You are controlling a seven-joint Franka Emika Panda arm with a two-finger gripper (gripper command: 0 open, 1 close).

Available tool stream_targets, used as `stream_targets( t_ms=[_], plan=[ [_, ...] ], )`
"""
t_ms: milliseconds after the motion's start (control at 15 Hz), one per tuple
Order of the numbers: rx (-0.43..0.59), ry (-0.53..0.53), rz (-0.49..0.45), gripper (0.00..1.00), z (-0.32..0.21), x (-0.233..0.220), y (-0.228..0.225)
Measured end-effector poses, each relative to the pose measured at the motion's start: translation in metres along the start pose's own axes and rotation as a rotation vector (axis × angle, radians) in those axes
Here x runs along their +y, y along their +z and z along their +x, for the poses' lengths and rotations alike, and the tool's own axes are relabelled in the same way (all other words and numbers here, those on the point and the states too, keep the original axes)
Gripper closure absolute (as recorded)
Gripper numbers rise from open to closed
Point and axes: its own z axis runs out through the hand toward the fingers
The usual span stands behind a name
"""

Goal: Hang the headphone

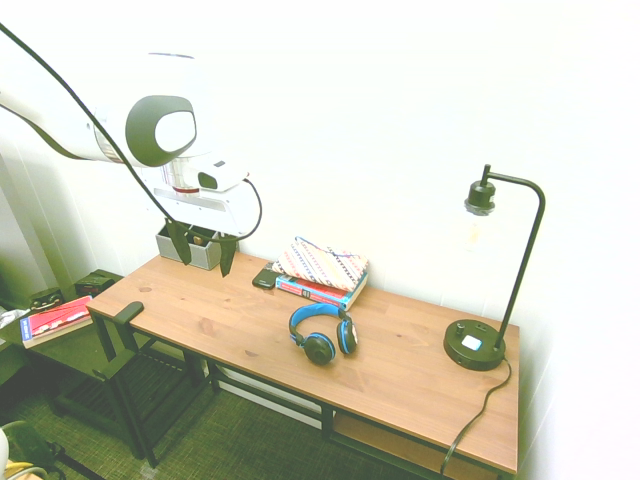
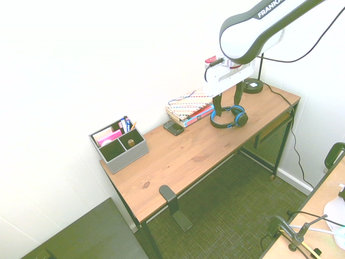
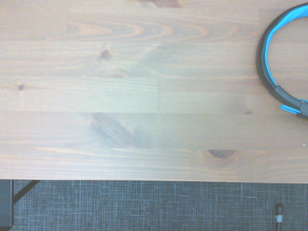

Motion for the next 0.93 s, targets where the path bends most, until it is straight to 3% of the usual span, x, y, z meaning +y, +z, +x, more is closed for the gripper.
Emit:
stream_targets(
  t_ms=[200, 333, 733, 933],
  plan=[
    [0.006, 0.025, 0.013, 0.00, 0.002, -0.001, 0.000],
    [0.045, 0.108, 0.068, 0.00, 0.015, -0.010, 0.008],
    [0.099, 0.314, 0.064, 0.00, 0.089, -0.065, 0.090],
    [0.110, 0.381, 0.042, 0.00, 0.127, -0.070, 0.120]
  ],
)
